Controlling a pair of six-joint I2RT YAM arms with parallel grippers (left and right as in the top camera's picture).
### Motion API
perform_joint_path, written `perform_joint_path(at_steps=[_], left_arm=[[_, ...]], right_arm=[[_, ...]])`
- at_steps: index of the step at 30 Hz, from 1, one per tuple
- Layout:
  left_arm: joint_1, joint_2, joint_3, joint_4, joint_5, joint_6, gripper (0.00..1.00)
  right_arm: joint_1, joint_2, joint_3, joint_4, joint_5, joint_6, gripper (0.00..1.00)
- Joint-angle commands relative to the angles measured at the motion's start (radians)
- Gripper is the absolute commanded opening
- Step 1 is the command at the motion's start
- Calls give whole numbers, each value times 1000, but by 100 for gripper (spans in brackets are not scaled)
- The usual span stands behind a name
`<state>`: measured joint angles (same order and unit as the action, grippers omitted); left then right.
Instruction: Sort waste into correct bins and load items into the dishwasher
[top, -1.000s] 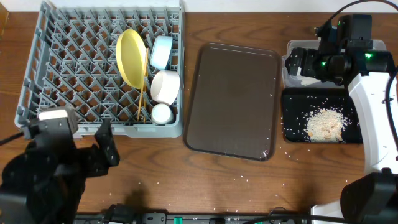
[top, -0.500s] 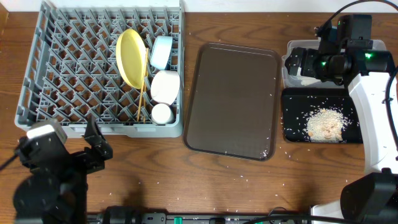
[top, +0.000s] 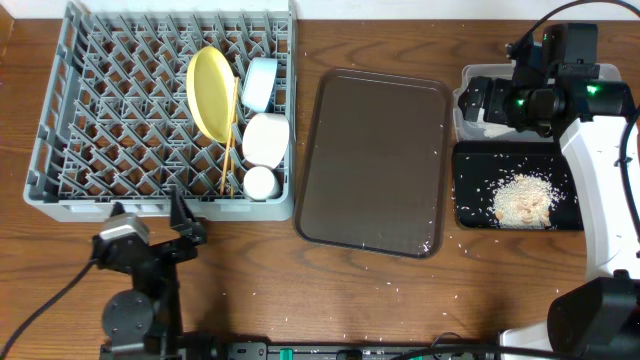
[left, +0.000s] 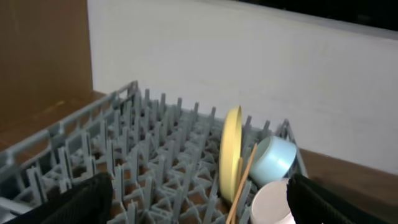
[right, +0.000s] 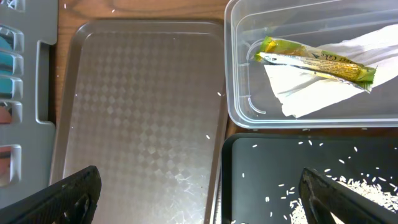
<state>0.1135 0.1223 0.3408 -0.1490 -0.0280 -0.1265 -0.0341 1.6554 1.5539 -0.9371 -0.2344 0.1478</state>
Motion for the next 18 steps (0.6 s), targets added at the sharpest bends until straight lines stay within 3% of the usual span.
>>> perform_joint_path(at_steps=[1,18], left_arm=[[6,-60,-91,43,17,13,90],[6,-121,-332,106,17,24,91]], right_arm=[[2,-21,0,2,2,-7,99],[2,-21,0,2,2,-7,99]])
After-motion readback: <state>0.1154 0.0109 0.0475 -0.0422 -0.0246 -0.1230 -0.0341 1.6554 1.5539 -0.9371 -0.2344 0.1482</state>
